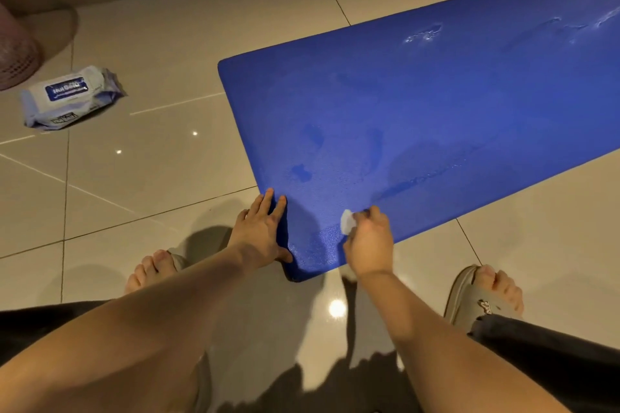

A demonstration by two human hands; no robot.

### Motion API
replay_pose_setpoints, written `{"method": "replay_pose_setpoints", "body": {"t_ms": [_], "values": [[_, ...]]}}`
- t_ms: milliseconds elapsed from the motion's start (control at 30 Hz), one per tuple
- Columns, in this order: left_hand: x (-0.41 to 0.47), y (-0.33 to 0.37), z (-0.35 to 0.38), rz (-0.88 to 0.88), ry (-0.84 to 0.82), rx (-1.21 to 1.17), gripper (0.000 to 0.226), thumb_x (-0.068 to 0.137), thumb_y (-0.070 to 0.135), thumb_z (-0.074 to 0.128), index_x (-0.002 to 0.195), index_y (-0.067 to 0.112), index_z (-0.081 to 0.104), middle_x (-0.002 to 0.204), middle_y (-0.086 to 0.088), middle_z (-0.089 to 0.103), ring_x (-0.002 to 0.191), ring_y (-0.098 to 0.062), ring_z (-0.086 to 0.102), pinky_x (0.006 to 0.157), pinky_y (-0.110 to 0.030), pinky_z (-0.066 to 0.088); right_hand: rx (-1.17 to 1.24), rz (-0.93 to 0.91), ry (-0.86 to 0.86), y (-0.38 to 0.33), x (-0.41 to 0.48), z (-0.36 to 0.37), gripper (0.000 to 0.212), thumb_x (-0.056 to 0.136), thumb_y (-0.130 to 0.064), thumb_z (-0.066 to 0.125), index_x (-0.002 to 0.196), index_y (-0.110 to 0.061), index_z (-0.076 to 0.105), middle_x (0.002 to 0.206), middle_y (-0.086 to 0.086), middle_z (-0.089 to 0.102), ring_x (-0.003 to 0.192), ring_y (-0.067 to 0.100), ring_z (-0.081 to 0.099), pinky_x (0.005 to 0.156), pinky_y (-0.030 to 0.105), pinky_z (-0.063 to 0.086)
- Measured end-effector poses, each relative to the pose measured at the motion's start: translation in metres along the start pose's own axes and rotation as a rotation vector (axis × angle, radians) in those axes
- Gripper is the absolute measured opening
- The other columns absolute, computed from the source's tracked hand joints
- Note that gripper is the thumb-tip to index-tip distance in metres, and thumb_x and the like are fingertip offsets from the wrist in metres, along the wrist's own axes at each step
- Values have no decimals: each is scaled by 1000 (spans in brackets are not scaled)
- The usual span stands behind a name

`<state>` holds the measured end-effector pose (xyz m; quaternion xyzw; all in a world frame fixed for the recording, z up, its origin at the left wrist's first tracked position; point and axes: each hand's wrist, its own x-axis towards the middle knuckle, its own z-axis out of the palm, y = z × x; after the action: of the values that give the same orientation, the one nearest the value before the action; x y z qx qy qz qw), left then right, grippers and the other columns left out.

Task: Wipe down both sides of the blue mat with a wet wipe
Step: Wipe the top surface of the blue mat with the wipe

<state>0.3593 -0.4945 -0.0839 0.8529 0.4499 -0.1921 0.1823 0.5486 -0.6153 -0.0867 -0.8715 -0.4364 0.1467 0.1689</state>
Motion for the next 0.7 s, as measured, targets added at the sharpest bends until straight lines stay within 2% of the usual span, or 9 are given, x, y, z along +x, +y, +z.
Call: {"method": "replay_pose_setpoints", "body": {"t_ms": [67, 133, 267, 300, 367, 433, 533, 633, 700], "values": [[0, -2, 2, 2, 10, -21, 130, 70, 67, 77, 161, 30, -8, 168, 0, -17, 156, -22, -8, 126, -45, 10, -77, -122, -52, -26, -15, 10, 20, 67, 5, 60, 81, -10, 61, 93, 13, 55, 82, 36, 53, 65, 40, 46], [0, -4, 5, 8, 25, -43, 129, 71, 68, 76, 161, 31, -8, 168, 1, -18, 156, -21, -8, 126, -44, 9, -108, -285, -120, -45, -28, 18, 21, 71, -5, 57, 89, -15, 59, 108, 11, 57, 94, 32, 52, 71, 37, 41], [-1, -7, 10, 14, 76, -93, 123, 74, 76, 69, 161, 33, -7, 169, 3, -15, 156, -20, 1, 126, -41, 13, -42, -546, -270, -50, -43, 25, 40, 88, -24, 33, 114, -12, 62, 130, 4, 55, 122, 27, 49, 100, 36, 40], [-2, -8, 11, 11, 91, -120, 125, 72, 77, 70, 161, 32, -5, 169, 3, -12, 156, -21, 4, 125, -41, 15, -67, -594, -276, -44, -41, 25, 45, 89, -26, 33, 119, -10, 62, 134, 4, 56, 127, 27, 49, 106, 37, 39], [-7, -10, 14, -12, 112, -171, 128, 67, 75, 75, 162, 30, 0, 170, 3, -6, 156, -21, 7, 124, -40, 17, -167, -687, -277, -29, -33, 20, 47, 84, -21, 52, 128, -9, 61, 142, 5, 54, 137, 24, 45, 112, 39, 37], [-11, -11, 18, -40, 118, -215, 130, 65, 72, 78, 162, 29, 3, 170, 1, -2, 156, -21, 8, 124, -39, 18, -216, -658, -250, -11, -23, 13, 55, 74, -11, 64, 129, -10, 61, 148, 5, 49, 143, 23, 39, 113, 41, 38], [-10, -13, 18, -32, 87, -258, 132, 65, 68, 81, 162, 28, 2, 170, 0, -4, 156, -22, 7, 124, -40, 18, -326, -496, -219, 16, -8, -2, 56, 80, -9, 58, 136, -12, 54, 157, 7, 36, 152, 22, 24, 113, 44, 36], [-8, -13, 13, -29, 35, -296, 133, 66, 63, 83, 162, 28, -1, 169, 0, -8, 156, -22, 5, 125, -40, 17, -368, -250, -185, 34, 4, -10, 51, 94, -21, 47, 144, -12, 43, 163, 14, 22, 153, 26, 15, 113, 45, 32], [-9, -10, 11, -55, 31, -353, 137, 61, 67, 84, 162, 29, -1, 169, 2, -8, 156, -21, 3, 125, -42, 17, -313, -124, -215, 28, 3, -10, 65, 98, -41, 45, 152, -7, 35, 165, 18, 15, 155, 29, 9, 119, 43, 26]]}}
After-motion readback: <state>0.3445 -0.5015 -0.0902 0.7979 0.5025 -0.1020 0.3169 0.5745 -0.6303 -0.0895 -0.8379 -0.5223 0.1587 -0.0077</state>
